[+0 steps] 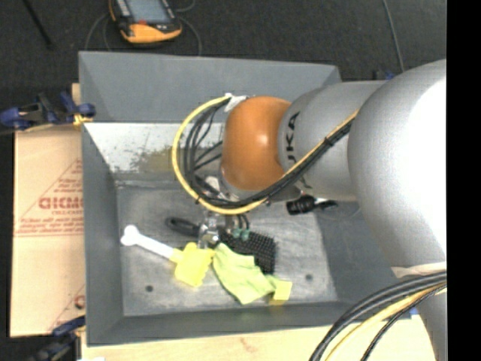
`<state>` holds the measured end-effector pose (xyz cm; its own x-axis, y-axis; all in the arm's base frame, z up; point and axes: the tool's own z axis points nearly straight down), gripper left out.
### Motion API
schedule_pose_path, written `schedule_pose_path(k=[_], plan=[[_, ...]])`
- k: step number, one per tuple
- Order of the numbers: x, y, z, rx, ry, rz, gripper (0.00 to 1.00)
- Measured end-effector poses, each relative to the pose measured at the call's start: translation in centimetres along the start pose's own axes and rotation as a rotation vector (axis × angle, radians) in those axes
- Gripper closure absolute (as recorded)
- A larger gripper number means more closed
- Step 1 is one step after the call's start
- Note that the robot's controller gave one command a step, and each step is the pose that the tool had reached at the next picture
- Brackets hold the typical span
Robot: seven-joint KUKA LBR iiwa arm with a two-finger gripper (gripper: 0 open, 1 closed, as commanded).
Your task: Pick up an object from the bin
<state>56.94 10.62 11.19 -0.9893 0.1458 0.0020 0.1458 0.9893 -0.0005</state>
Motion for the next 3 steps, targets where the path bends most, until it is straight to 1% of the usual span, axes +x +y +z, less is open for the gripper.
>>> schedule_pose_path(k=[1,2,3], plan=[[-0.1,0.1,-2.4,-0.002,-0.006,0.045,0.00],[-0.1,0.1,-2.4,-0.002,-0.006,0.045,0.00],[0.3,-3.2,0.7,-0.004,-0.011,-0.014,0.00]])
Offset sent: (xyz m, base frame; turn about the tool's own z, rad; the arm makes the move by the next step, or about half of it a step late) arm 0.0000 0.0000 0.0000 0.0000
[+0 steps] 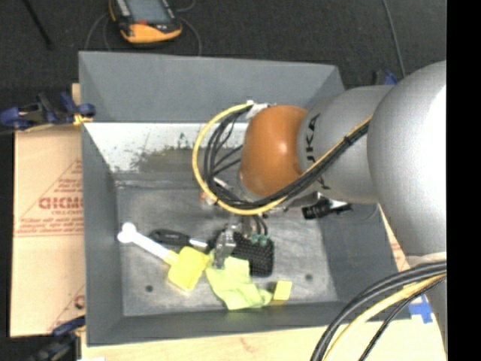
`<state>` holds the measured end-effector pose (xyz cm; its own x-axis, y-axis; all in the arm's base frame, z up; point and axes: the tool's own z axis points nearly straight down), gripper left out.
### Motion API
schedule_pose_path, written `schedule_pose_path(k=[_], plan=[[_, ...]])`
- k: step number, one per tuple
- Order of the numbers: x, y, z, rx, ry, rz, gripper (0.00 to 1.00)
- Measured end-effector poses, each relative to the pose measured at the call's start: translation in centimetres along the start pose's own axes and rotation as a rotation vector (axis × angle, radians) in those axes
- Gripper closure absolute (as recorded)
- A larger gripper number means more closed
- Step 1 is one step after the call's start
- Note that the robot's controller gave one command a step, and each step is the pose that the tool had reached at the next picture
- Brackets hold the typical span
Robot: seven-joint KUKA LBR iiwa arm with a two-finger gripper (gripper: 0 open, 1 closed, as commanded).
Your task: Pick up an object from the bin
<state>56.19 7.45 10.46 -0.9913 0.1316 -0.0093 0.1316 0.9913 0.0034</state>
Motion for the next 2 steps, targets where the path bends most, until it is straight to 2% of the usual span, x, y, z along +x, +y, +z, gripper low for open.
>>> schedule_pose_path(k=[1,2], plan=[[-1.85,-3.91,3.08,0.001,0.009,-0.068,1.00],[-1.85,-3.91,3.08,0.001,0.009,-0.068,1.00]])
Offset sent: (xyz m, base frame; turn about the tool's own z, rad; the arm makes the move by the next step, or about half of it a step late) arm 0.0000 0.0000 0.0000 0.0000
